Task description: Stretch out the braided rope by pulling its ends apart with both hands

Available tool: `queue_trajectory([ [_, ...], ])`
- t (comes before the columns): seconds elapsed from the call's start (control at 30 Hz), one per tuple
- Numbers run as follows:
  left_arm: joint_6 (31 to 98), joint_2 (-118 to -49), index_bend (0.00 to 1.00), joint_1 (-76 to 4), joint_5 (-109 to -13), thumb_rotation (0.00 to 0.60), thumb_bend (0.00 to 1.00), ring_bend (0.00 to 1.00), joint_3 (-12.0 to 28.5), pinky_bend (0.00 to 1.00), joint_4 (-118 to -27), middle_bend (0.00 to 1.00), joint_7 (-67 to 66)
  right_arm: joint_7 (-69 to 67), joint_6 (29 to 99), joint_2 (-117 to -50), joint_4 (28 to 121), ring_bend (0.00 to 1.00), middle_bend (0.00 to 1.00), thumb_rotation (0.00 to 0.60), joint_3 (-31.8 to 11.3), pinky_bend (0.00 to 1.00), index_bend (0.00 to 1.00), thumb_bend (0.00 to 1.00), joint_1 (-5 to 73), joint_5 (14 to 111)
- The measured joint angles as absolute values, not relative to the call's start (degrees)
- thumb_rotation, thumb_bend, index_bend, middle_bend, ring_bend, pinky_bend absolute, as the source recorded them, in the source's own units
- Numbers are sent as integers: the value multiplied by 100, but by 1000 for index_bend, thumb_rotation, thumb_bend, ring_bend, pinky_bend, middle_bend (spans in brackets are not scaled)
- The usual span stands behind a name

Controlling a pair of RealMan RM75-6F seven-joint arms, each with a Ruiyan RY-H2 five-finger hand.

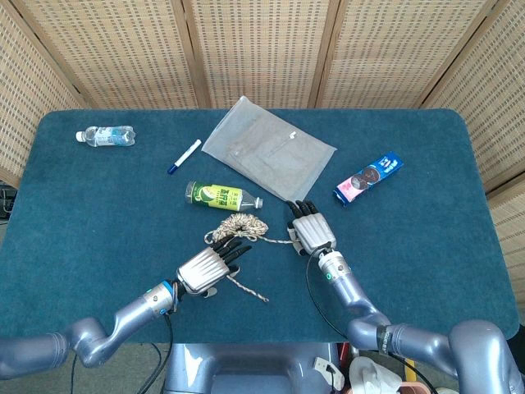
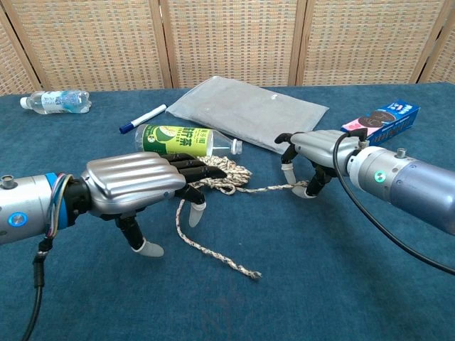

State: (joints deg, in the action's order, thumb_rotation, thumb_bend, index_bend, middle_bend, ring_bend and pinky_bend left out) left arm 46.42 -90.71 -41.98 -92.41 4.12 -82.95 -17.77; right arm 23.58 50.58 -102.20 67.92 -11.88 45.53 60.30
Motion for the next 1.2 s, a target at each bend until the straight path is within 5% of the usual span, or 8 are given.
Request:
queue_trajectory([
  [1.2, 4315, -9951, 536, -4818, -8376, 600, 357, 0, 365, 0, -7663, 0, -2017, 2129, 4953, -10327, 6582, 0, 36, 600, -1193, 0, 663, 383, 4589, 6057],
])
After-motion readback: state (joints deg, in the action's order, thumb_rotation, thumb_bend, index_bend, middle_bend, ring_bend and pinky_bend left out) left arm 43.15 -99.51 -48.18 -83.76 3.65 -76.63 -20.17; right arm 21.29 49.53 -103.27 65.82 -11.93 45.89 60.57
